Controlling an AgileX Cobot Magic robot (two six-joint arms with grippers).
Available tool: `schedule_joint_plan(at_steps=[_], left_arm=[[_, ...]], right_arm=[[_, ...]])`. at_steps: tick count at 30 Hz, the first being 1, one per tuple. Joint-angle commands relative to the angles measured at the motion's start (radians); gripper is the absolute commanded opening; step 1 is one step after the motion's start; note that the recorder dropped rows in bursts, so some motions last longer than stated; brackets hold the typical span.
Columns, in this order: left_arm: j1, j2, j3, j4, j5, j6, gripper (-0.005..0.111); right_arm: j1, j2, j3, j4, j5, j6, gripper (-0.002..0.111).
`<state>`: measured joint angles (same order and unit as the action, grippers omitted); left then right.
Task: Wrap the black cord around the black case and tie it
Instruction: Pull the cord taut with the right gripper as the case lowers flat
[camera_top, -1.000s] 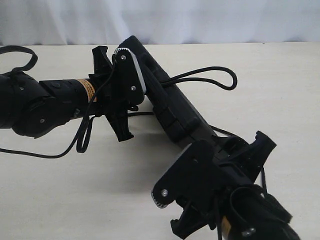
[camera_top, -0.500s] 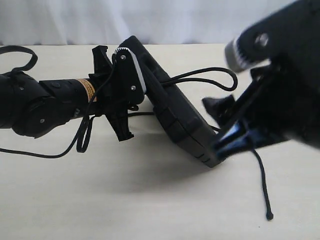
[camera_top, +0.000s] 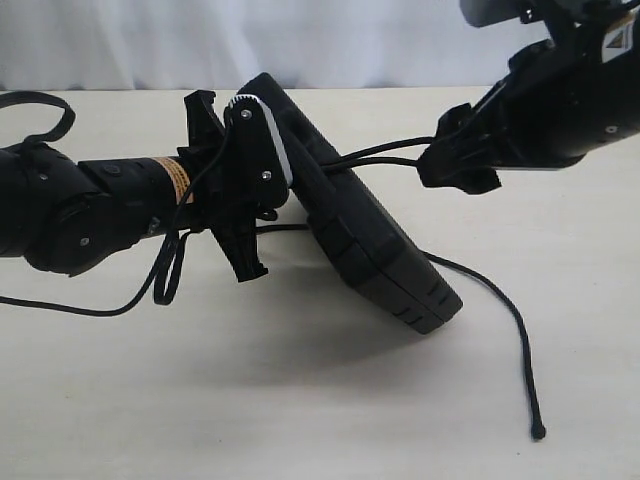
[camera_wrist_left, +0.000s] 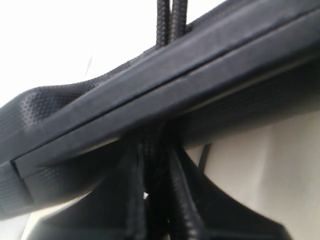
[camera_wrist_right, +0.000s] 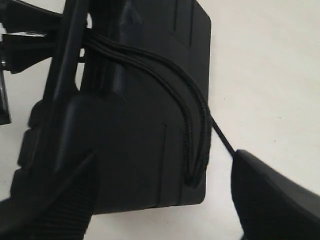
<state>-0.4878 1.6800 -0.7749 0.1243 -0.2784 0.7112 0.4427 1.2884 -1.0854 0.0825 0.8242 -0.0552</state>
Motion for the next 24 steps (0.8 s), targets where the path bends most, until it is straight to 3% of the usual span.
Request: schedule_joint_plan(at_steps=[1,6,14,19,24], left_arm=[[0.0,0.001,-0.007,-0.014,-0.027,-0.011,0.0],[0.0,0.001,-0.007,-0.014,-0.027,-0.011,0.0],[0.0,0.001,-0.007,-0.014,-0.02,-0.011,0.0],[0.0,0.001,-0.007,-0.014,-0.02,-0.011,0.0],[0.0,0.001,-0.007,-0.014,-0.02,-0.011,0.0]], right_arm=[[-0.039,0.06,-0.008,-0.002,-0.087,-0.035,0.068],[-0.039,0.096,-0.008,-0.015,-0.181,-0.035,0.068],[-0.039,0.155,-0.008,-0.077,-0.186,-0.033,0.066],[-0.039,0.169,-0.008,-0.202,-0.193,0.074,0.05],[-0.039,0.182,-0.008,-0.204,-0.189,0.077,0.03]])
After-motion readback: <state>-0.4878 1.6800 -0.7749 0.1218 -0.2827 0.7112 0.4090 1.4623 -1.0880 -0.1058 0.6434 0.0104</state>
